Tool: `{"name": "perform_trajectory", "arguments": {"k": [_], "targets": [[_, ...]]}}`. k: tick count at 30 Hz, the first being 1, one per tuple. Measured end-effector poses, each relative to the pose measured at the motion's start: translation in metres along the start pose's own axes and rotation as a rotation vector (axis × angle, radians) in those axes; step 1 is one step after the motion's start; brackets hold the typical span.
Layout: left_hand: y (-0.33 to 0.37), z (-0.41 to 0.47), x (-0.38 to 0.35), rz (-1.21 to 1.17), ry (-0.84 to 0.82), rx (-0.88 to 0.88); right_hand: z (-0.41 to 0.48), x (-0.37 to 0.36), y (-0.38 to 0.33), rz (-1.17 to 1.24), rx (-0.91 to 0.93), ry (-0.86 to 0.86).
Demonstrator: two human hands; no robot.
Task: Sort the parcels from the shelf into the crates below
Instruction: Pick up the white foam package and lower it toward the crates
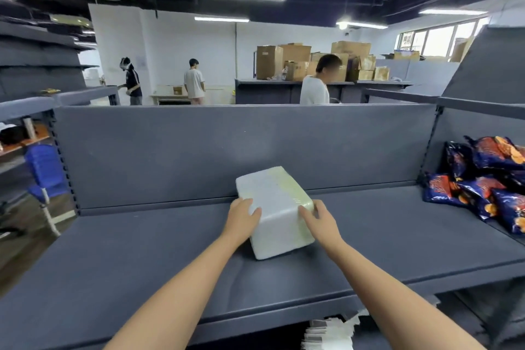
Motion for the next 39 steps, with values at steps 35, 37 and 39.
{"name": "perform_trajectory", "arguments": {"k": [35, 37, 39], "targets": [[-0.016, -0.086, 0.076, -0.33, -0.109, 0.162, -0.075, -0.066, -0.04, 0.337, -0.136, -0.374], [-0.006, -0.092, 0.082, -0.278, -0.105, 0.056, -0.081, -0.058, -0.041, 0.387, -0.179, -0.382], [0.001, -0.101, 0.086, -0.237, -0.105, -0.015, -0.086, -0.048, -0.043, 0.429, -0.22, -0.386]]}}
Point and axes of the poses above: each hand's wrist, its own z-axis towards the middle knuckle, its own x-axis out of the back of the hand, y = z × x, the point moved 7 cm from there along z, towards the middle knuckle, and after that the axes turned 1 degree about z, right-handed, at the moved point
